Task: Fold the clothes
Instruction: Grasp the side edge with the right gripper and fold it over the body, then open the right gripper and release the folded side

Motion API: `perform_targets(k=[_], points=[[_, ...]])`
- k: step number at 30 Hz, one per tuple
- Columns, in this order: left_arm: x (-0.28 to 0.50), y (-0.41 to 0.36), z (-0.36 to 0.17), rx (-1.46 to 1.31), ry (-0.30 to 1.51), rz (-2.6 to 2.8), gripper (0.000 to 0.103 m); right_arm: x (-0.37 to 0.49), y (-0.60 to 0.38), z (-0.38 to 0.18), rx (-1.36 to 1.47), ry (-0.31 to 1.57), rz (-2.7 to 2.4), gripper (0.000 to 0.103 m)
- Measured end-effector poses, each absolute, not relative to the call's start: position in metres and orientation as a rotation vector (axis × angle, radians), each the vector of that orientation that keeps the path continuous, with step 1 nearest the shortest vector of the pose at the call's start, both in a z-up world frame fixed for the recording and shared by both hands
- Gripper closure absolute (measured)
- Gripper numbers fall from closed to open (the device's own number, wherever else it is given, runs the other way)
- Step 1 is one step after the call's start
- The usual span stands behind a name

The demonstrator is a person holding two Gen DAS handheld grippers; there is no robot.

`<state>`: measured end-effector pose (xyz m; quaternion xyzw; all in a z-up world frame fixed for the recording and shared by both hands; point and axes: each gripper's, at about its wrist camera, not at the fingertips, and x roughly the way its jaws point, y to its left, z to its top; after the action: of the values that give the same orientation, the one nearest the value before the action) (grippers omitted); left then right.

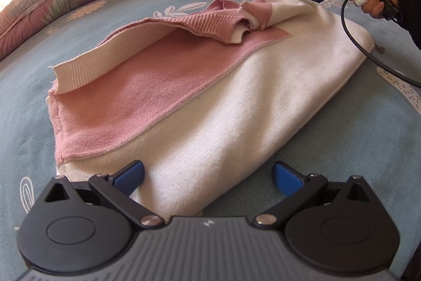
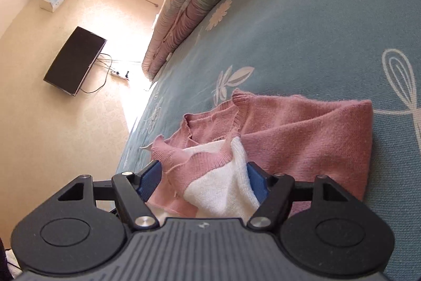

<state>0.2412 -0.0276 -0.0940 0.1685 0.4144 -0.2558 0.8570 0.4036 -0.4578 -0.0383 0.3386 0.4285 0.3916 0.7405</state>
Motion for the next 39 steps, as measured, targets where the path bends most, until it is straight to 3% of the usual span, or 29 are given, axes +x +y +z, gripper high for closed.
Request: perform_targets(k=[2, 3, 7, 13, 19, 25, 30, 36, 39], points=[[0.241, -0.027, -0.095, 0.351, 0.867, -0.539, 0.0, 0.412, -0.457, -0.052, 0.718, 1.012, 0.788, 0.03], [0.241, -0.027, -0.095, 0.35, 0.866, -0.538, 0.0, 0.417, -0.457, -0.06, 0.711, 1.041, 0.755, 0.04], [0.242, -0.027, -0.095, 0.345, 0.864, -0.534, 0.0, 0.427, -0.468, -0.08, 0.765, 1.066, 0.683, 0.098], [0.242, -0.027, -0.095, 0.346, 0.866, -0.532, 0.0, 0.419, -0.46, -0.073, 0.682, 1.041, 0.651, 0.097], [0.24, -0.027, -0.094, 0.348, 0.866, -0.529, 0.0, 0.393, -0.42, -0.03, 0.358, 0.948, 0.551, 0.094], [0.238, -0.026, -0.094, 0.348, 0.864, -0.523, 0.0, 0.381, -0.439, 0.006, 0.33, 0.827, 0.447, 0.095], [0.239, -0.026, -0.094, 0.346, 0.863, -0.521, 0.0, 0.386, -0.463, -0.002, 0.332, 0.839, 0.267, 0.094], [0.237, -0.027, -0.087, 0.367, 0.84, -0.511, 0.001, 0.37, -0.466, -0.01, 0.38, 0.824, 0.217, 0.086], [0.236, -0.027, -0.079, 0.386, 0.8, -0.512, 0.001, 0.351, -0.456, 0.002, 0.375, 0.782, 0.277, 0.072]])
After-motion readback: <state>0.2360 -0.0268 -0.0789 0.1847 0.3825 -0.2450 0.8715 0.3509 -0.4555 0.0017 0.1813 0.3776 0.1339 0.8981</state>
